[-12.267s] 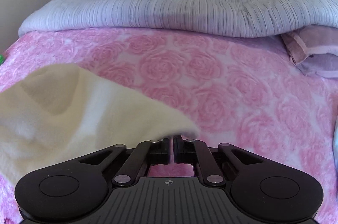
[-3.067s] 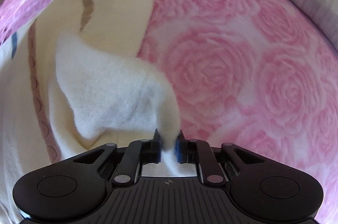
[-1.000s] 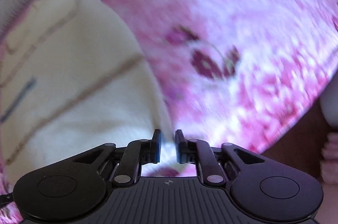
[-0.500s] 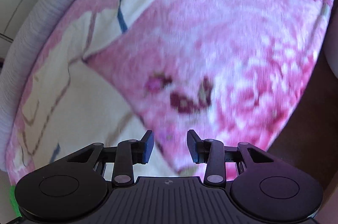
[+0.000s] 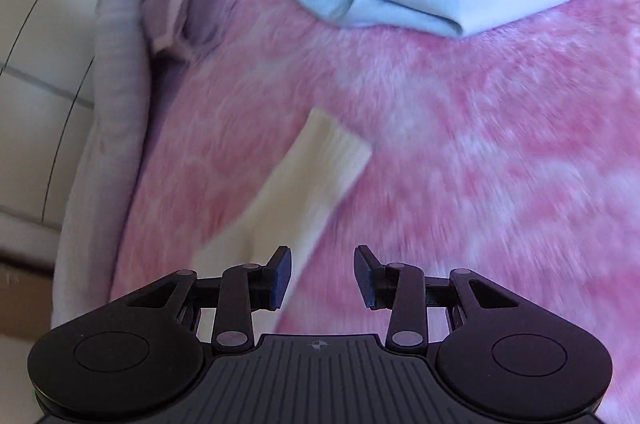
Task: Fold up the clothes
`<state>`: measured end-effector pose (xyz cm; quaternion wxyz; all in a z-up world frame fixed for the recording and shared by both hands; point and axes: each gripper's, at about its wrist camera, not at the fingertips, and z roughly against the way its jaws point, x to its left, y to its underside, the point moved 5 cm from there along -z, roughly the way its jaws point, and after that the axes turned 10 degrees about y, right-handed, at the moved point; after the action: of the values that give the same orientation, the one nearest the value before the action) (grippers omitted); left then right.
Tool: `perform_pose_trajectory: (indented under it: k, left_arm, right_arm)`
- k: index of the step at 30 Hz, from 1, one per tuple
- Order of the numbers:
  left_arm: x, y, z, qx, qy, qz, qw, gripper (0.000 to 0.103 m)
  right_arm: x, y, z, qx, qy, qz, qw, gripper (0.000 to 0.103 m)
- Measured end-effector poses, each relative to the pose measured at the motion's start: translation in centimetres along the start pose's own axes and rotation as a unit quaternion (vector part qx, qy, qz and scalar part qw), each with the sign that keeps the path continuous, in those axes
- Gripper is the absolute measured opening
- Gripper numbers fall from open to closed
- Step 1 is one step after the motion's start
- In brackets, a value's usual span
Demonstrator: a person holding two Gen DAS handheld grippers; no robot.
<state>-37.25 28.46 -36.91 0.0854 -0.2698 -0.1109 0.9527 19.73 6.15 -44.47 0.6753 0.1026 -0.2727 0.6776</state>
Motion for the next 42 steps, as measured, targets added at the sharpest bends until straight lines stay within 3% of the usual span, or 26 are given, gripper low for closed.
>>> perform_pose_trajectory:
  k: [2,4,6,8,10,11,14,18,19,22,25,27,32,36,42]
  left_arm:
    - [-0.1,-0.7,-0.3,-0.007,-0.008,0.009,0.9999,0.011]
    - [0.1,-1.3,-0.3,-0.01,-0.021,0.013,0.9996,0.011]
    - [0.3,-1.9,0.2,-0.017,-0.032,0.016,0.9992,0.011]
    - [0.6,-2.3,0.9,-0.026,-0.034,0.018,0.9989,0.011]
    - [1.1,-2.6,1.5,-0.031,-0.038,0.022,0.9985,0.011]
    - [1.6,-2.6,1.6,-0.032,-0.041,0.025,0.9983,0.011]
    - [3.3,-2.8,1.7,-0.031,-0.047,0.041,0.9976,0.011]
    - [6.0,-3.3,2.2,-0.034,-0.055,0.05,0.9966,0.018]
    - [6.8,-3.7,2.4,-0.037,-0.057,0.05,0.9965,0.02]
    - [9.9,-5.4,3.6,-0.051,-0.059,0.054,0.9955,0.029]
    - [14.3,-8.0,5.0,-0.071,-0.061,0.064,0.9936,0.029]
    - [17.8,-10.1,6.2,-0.089,-0.065,0.073,0.9913,0.03]
    - [27.5,-16.1,8.4,-0.137,-0.075,0.116,0.9808,0.032]
    - [34.1,-21.2,8.4,-0.17,-0.075,0.172,0.9674,0.034]
    - [40.2,-27.8,5.7,-0.217,-0.078,0.239,0.9432,0.034]
  right_arm:
    - [0.1,-1.1,-2.4,0.006,0.005,-0.016,1.0,0.038]
    - [1.0,-1.5,-3.6,0.008,0.013,0.008,1.0,0.009]
    - [2.8,-1.8,-3.0,-0.012,0.016,0.068,0.997,0.008]
    - [3.5,-3.1,-0.5,-0.067,0.001,0.083,0.994,0.008]
    - [1.6,-4.9,1.9,-0.122,0.025,0.038,0.992,0.008]
    - [0.2,-5.6,2.3,-0.128,0.048,0.017,0.99,0.009]
    - [-3.3,-5.3,-0.1,-0.042,0.124,0.002,0.991,0.018]
    - [-2.4,-4.5,2.0,-0.093,0.163,0.008,0.982,0.056]
    - [-2.1,-4.3,3.0,-0.115,0.172,0.002,0.978,0.056]
    - [-1.2,-2.8,5.1,-0.117,0.158,-0.016,0.98,0.057]
    - [1.2,0.3,5.8,-0.04,0.098,-0.007,0.994,0.057]
    - [2.4,3.1,6.6,-0.014,0.092,0.027,0.995,0.057]
    - [4.6,10.2,6.9,0.006,0.101,0.057,0.993,0.057]
    - [7.8,16.1,5.4,0.022,0.099,0.072,0.992,0.057]
    - [14.0,23.4,4.2,0.041,0.073,0.121,0.989,0.057]
